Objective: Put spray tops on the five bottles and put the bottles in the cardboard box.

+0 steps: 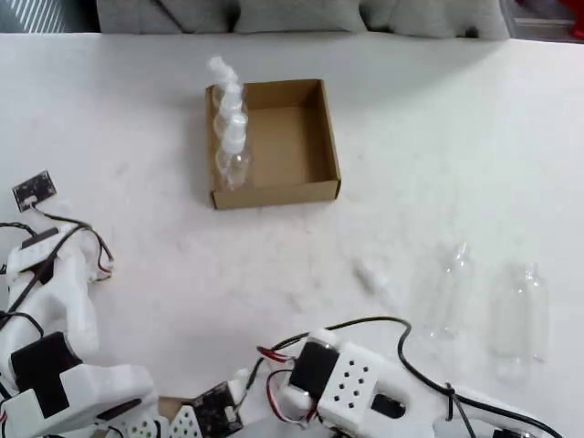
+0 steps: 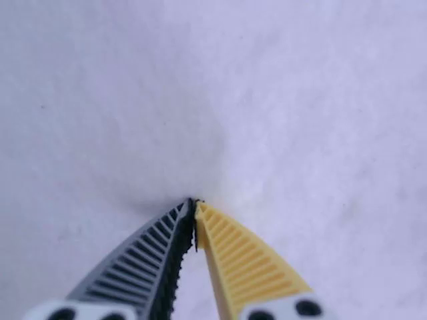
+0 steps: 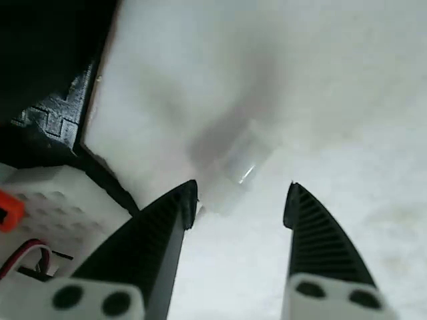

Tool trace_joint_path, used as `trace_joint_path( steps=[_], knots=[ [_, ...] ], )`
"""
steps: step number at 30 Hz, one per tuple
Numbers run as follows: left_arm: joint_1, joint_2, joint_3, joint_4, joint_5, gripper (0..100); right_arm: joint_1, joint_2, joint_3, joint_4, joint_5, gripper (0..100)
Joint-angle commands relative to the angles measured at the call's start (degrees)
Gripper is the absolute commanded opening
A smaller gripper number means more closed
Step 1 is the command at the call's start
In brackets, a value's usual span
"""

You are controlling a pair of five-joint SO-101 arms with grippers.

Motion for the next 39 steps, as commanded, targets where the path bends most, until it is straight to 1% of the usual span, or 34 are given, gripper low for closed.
trace_joint_path(
  steps=[1, 11, 14, 21, 26, 30, 34, 36, 37, 39],
  knots=[
    [0.1, 0.4, -1.3, -0.6, -0.8, 2, -0.4, 0.3, 0.4, -1.2, -0.8, 18.7],
    [0.1, 0.4, -1.3, -0.6, -0.8, 2, -0.2, 0.4, 3.3, -5.4, -1.1, 18.7],
    [0.1, 0.4, -1.3, -0.6, -0.8, 2, -0.2, 0.4, 5.5, -8.4, -2.6, 18.7],
    [0.1, 0.4, -1.3, -0.6, -0.8, 2, -0.2, 0.7, 6.0, -9.0, -2.6, 18.7],
    [0.1, 0.4, -1.3, -0.6, -0.8, 2, -0.2, 8.7, 5.7, -12.6, -2.8, 18.7],
    [0.1, 0.4, -1.3, -0.6, -0.8, 2, -0.2, 16.7, 2.5, -12.9, -2.9, 18.5],
    [0.1, 0.4, -1.3, -0.6, -0.8, 2, -0.2, 20.4, 1.0, -13.4, -3.0, 18.3],
    [0.1, 0.4, -1.3, -0.6, -0.8, 2, 0.5, 20.7, 0.9, -13.4, -3.0, 15.6],
    [0.1, 0.4, -1.2, -0.6, -0.8, 2, 1.1, 20.7, 0.9, -13.4, -3.0, 12.0],
    [0.0, 0.4, -1.2, -0.6, -0.8, 2, 3.1, 20.6, 0.1, -13.2, -3.0, 1.8]
  ],
)
